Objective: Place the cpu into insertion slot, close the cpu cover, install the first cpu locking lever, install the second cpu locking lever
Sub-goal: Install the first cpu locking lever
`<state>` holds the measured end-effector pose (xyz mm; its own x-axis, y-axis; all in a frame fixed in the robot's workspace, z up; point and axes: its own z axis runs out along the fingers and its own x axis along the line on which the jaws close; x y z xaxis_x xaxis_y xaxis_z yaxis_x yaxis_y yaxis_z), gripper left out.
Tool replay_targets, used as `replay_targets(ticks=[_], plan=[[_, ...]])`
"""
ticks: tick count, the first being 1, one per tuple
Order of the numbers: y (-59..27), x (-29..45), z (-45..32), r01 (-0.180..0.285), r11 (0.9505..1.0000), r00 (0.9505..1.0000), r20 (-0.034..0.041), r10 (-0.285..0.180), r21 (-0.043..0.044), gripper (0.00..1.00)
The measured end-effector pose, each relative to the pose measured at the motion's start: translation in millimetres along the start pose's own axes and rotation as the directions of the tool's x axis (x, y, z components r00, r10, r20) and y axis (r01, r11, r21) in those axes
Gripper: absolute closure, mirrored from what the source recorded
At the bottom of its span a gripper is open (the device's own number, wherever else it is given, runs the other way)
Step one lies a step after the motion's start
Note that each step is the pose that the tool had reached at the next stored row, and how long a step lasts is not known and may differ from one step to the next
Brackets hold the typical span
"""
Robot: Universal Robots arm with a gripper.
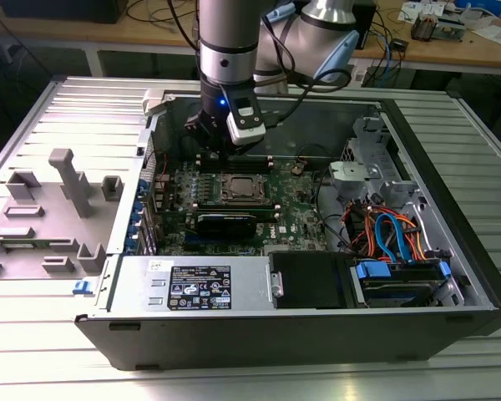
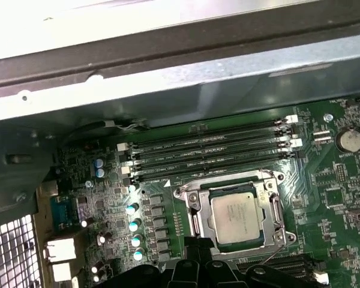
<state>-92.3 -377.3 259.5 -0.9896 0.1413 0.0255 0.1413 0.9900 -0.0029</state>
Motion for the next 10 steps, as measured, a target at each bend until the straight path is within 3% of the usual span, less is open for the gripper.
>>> replay_targets(ticks=[10], plan=[[0.0, 0.0, 0.1, 0.006, 1.0000, 1.0000, 0.0001, -0.006, 0.0000, 0.89]])
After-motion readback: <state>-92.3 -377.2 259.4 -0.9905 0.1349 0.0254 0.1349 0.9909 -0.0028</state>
